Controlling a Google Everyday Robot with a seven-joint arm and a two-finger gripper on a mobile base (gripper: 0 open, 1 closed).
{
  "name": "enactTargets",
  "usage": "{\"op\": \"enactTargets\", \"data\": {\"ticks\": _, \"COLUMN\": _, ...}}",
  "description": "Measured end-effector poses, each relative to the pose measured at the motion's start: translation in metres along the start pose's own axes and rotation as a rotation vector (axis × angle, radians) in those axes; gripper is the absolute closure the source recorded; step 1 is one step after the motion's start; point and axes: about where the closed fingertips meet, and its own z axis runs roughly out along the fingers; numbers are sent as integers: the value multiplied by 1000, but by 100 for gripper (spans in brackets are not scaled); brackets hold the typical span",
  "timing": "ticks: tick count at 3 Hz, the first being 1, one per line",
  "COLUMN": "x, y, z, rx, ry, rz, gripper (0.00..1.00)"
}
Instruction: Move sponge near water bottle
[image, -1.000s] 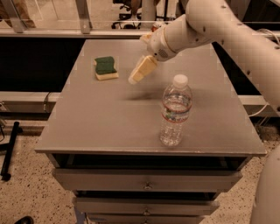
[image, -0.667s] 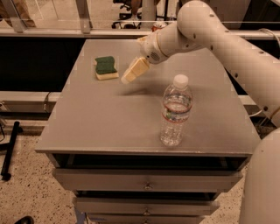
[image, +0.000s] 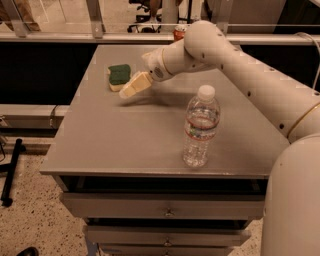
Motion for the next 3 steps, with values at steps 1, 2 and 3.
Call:
{"op": "enactTargets", "data": {"ticks": 1, "x": 1, "y": 6, "z": 15, "rx": 2, "ry": -13, "rz": 25, "gripper": 0}}
{"op": "enactTargets", "data": {"ticks": 2, "x": -3, "y": 5, "z": 25, "rx": 28, "ry": -29, "rz": 61, "gripper": 25}}
{"op": "enactTargets", "data": {"ticks": 3, "x": -4, "y": 4, "z": 29, "rx": 44, "ry": -35, "rz": 79, "gripper": 49}}
